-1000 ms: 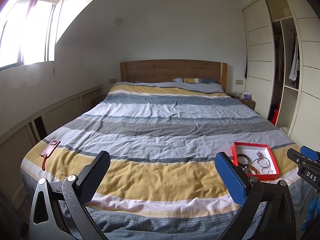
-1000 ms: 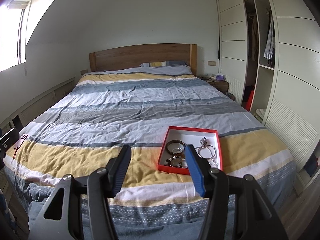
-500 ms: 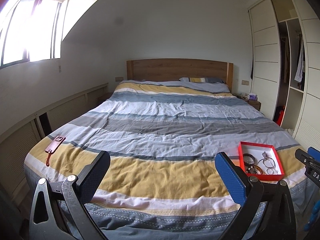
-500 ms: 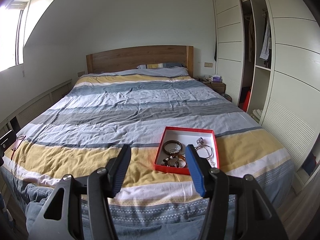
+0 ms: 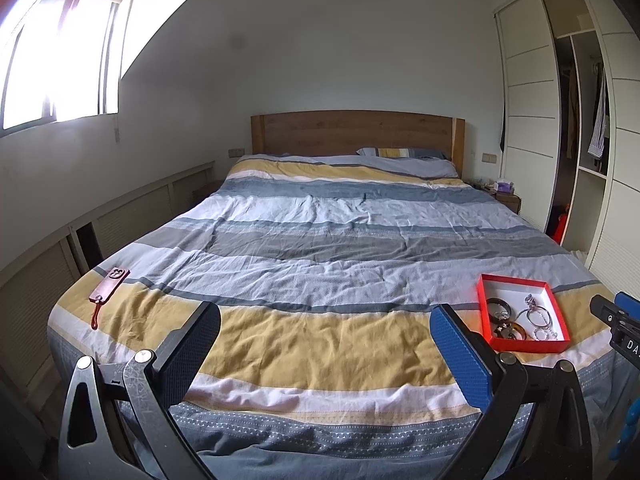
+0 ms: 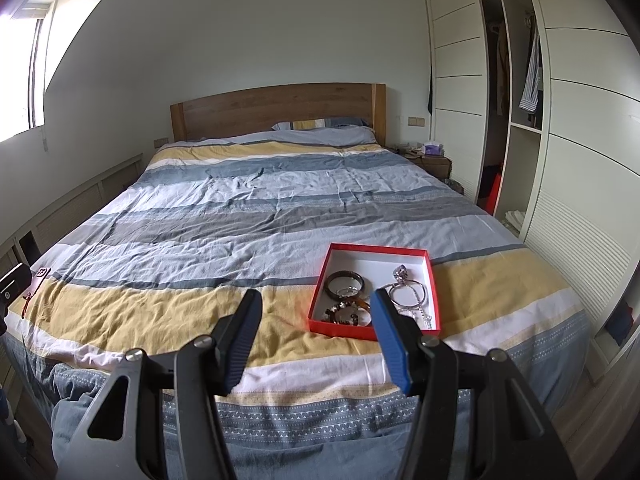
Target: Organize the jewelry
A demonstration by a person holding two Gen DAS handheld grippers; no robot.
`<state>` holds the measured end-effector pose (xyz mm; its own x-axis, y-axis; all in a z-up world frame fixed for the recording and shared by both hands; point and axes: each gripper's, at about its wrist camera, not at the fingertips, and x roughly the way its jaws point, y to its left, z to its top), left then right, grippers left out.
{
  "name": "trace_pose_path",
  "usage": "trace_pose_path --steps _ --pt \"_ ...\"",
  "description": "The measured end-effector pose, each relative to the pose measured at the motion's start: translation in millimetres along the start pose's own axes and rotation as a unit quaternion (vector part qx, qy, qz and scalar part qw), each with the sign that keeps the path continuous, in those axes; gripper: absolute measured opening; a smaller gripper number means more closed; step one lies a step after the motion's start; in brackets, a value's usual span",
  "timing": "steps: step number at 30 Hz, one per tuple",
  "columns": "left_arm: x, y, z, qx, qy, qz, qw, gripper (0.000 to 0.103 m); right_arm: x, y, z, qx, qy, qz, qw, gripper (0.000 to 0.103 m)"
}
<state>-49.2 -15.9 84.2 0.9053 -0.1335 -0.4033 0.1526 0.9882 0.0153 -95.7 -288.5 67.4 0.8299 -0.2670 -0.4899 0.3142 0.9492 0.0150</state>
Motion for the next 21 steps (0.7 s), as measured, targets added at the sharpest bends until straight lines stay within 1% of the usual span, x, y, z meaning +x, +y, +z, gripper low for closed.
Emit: trace_pose_path --steps 15,16,18,21 --pt "0.7 -0.5 -2.5 0.003 0.003 -0.004 1.0 0.102 1.6 0.2 -0.7 0.0 0.003 0.001 1.0 0.054" --pt "0.6 0.0 -2.8 0.002 0.004 -0.003 1.0 0.102 2.1 0.3 -1.6 0.0 0.004 0.001 1.0 0.057" --pt "1.3 1.2 -3.0 0.002 0.005 -0.003 1.0 0.102 1.9 0.8 -3.8 0.0 0.005 0.002 1.0 0.069" --pt "3.6 3.8 -2.7 0.001 0.009 -0.004 0.9999 0.102 0.6 1.1 -6.0 0.001 0.003 0.003 1.0 0.07"
